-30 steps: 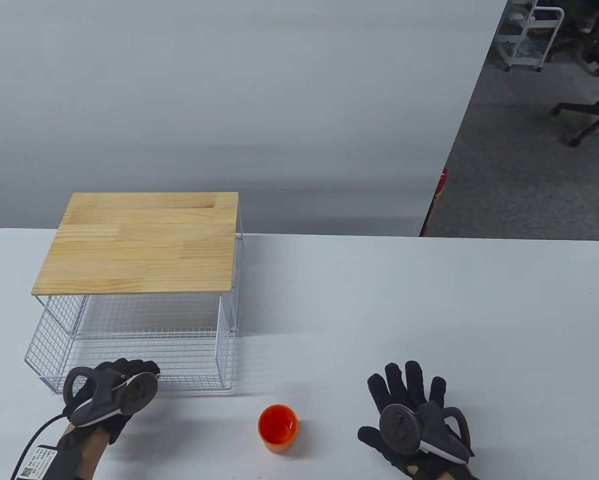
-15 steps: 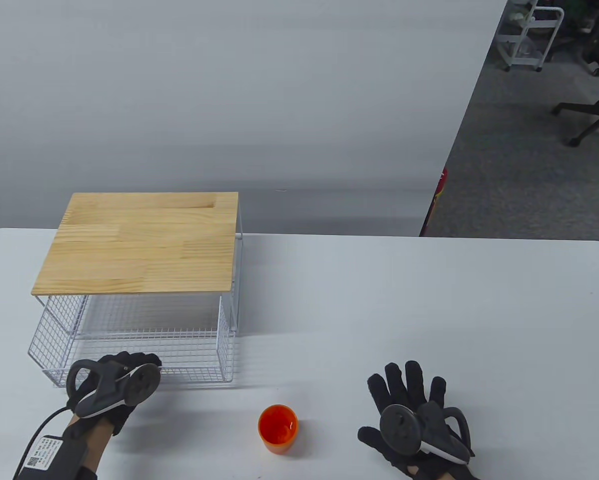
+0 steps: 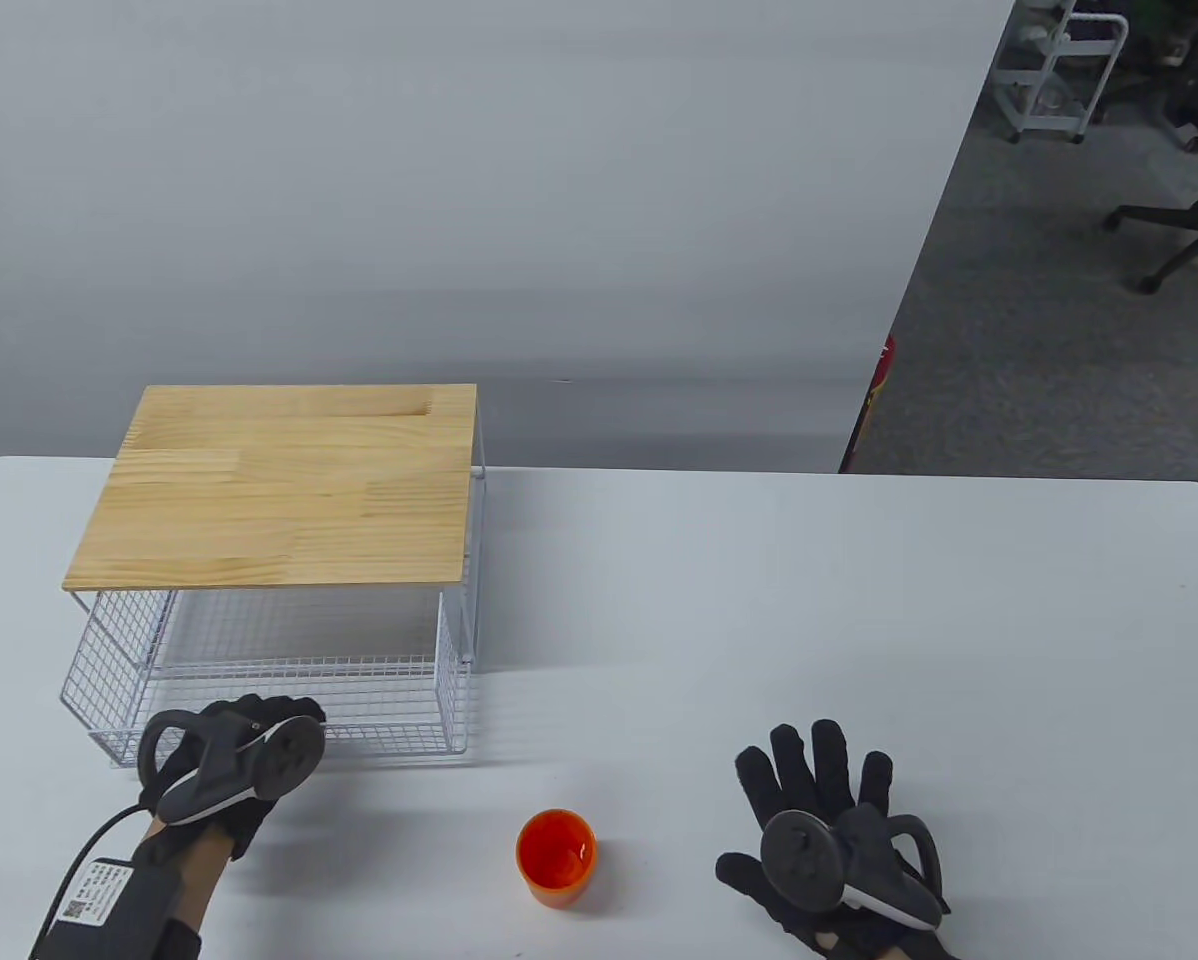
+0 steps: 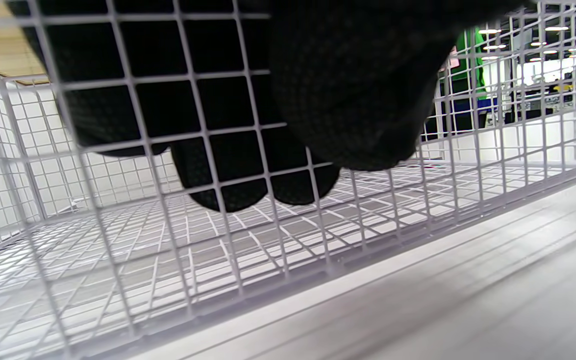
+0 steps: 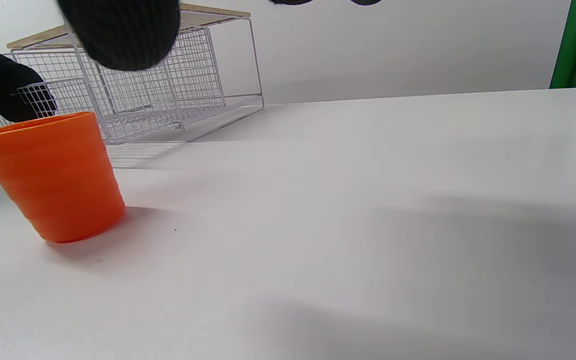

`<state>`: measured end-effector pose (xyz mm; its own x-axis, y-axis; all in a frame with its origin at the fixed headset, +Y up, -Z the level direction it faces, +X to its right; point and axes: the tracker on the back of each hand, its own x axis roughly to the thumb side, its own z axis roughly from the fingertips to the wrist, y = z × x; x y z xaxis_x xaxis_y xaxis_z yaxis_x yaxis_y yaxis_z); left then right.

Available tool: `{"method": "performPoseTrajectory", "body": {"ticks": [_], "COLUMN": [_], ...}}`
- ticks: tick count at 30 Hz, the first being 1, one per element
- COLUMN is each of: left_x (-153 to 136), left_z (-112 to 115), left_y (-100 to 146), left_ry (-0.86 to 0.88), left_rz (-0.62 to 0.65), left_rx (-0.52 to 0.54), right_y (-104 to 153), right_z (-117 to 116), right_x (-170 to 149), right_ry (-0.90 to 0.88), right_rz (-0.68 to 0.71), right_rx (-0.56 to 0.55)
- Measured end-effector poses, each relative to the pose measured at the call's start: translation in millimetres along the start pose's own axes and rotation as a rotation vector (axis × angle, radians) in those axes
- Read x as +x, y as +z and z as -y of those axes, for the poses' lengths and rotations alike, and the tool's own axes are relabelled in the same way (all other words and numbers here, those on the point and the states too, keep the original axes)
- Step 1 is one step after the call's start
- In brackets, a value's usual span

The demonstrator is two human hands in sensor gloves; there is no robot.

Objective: Take the cup out of the mesh sliding drawer

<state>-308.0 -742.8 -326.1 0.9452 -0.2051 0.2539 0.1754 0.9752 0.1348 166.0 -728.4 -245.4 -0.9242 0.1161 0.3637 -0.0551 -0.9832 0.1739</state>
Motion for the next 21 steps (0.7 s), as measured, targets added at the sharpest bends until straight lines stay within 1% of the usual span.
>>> {"method": "performPoseTrajectory", "body": {"ticks": [21], "left_x": [-6.0], "left_z": [2.5], "left_y": [-18.0], "left_ry": [-0.001], "left_rz": [-0.021], "left_rx": [-0.003], "right_y": [1.1], "right_z": [-0.9], "right_x": [-1.1], "right_ry": [0.008], "right_rz": [-0.002], "right_rx": [0.01]}}
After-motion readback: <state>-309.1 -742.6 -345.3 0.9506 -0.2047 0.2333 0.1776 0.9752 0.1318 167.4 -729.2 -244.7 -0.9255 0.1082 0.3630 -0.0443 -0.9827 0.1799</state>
